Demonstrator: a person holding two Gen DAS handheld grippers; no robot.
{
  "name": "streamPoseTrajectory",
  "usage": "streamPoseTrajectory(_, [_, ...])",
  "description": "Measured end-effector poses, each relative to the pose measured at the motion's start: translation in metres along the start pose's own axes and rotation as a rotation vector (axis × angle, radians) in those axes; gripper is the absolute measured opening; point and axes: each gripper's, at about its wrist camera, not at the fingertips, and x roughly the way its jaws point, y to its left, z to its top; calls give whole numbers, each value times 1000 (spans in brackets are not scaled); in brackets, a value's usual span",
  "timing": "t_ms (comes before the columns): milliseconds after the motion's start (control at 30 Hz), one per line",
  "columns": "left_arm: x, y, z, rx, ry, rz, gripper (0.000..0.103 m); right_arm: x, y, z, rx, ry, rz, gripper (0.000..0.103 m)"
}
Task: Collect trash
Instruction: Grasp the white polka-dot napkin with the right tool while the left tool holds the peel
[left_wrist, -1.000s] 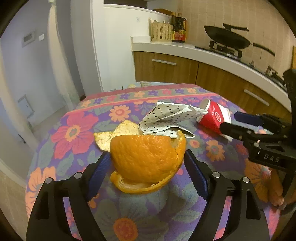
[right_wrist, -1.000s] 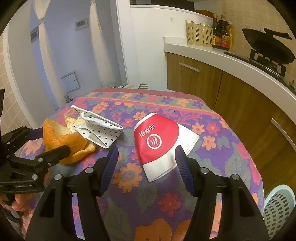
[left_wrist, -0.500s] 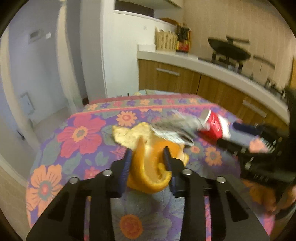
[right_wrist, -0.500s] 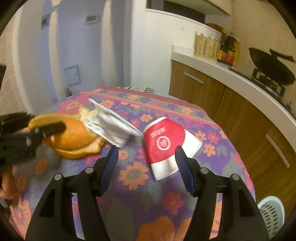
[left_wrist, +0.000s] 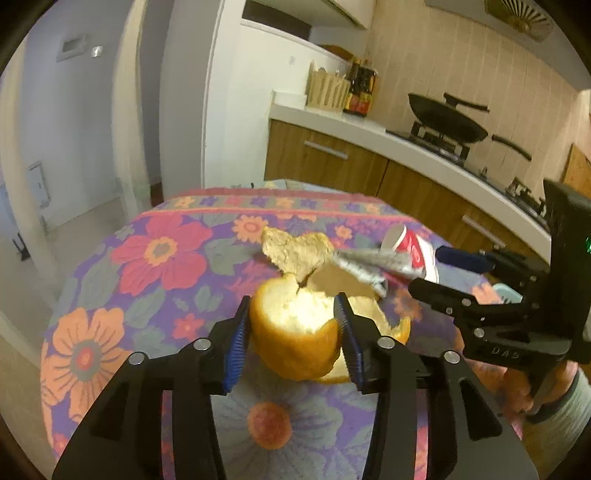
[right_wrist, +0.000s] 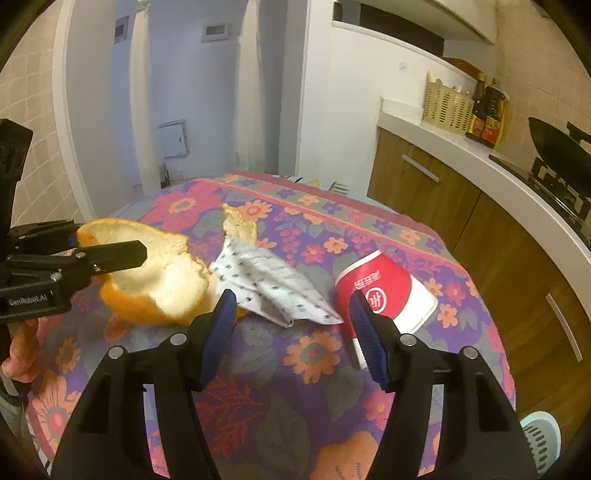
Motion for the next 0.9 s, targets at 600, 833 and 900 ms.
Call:
streamPoseTrajectory(600, [-9,13,-10,-64,-29,-26,22,34,27,9,-119,83,57,59])
streamPoseTrajectory(833, [-24,24,-6,-110,-69,-31,22,44,19,13,-59,114,52,26])
streamPoseTrajectory(900, [-29,28,-4,-127,-80,-48,22,40,18,13,-54,98,62,11])
